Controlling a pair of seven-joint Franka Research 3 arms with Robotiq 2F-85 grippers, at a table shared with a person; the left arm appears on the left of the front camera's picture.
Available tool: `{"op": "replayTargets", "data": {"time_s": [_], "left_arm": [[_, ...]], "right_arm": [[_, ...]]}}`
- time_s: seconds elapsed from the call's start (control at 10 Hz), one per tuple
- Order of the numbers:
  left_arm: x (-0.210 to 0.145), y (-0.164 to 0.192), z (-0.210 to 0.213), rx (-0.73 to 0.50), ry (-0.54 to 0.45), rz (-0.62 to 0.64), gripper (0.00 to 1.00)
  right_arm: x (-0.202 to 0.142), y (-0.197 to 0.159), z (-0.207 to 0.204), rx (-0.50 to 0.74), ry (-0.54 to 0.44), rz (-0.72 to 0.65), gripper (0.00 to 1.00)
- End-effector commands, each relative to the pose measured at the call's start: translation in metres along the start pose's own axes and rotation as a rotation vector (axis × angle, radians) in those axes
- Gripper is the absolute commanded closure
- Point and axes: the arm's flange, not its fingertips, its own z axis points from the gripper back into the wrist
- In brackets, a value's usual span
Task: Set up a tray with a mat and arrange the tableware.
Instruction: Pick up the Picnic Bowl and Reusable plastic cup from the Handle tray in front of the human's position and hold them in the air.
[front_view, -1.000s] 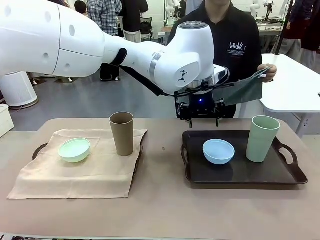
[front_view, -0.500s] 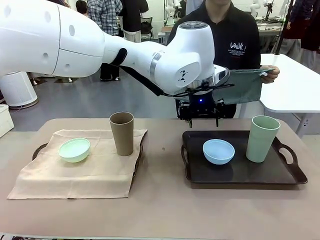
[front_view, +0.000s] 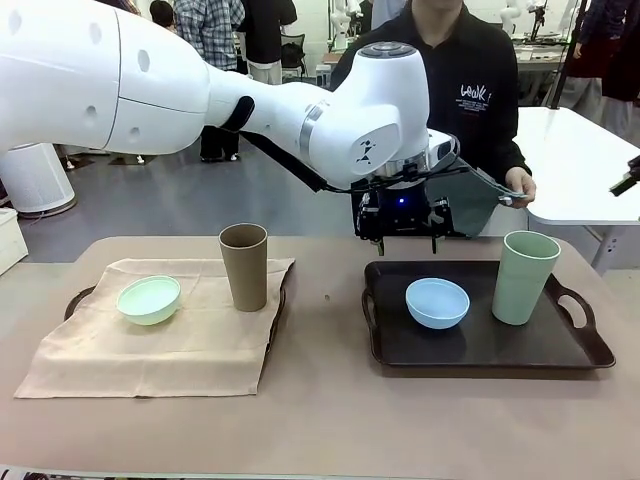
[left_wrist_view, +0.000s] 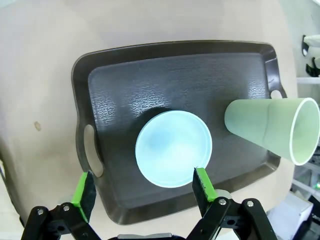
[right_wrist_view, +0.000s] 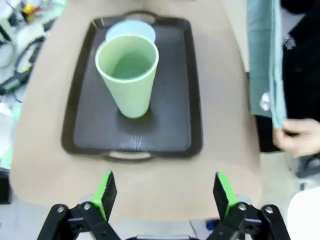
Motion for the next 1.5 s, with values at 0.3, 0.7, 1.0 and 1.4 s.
{"op": "replayTargets", "data": {"time_s": [0.3, 0.7, 1.0, 1.4], "left_arm": [[-0.007, 0.006, 0.003, 0.012, -0.007, -0.016, 0.00], [0.002, -0.005, -0.007, -0.017, 0.048, -0.060, 0.00], [0.007, -0.008, -0.016, 0.008, 0.050, 0.014, 0.00], [-0.001, -0.003, -0.015, -0.006, 0.037, -0.031, 0.00]], "right_arm": [[0.012, -0.006, -0.017, 0.034, -0.019, 0.023, 0.00], [-0.012, -0.016, -0.059, 0.443, -0.246, 0.279, 0.00], [-0.043, -0.028, -0.072, 0.530, -0.380, 0.181, 0.00], [-0.055, -0.011, -0.091, 0.498, -0.384, 0.177, 0.00]]}}
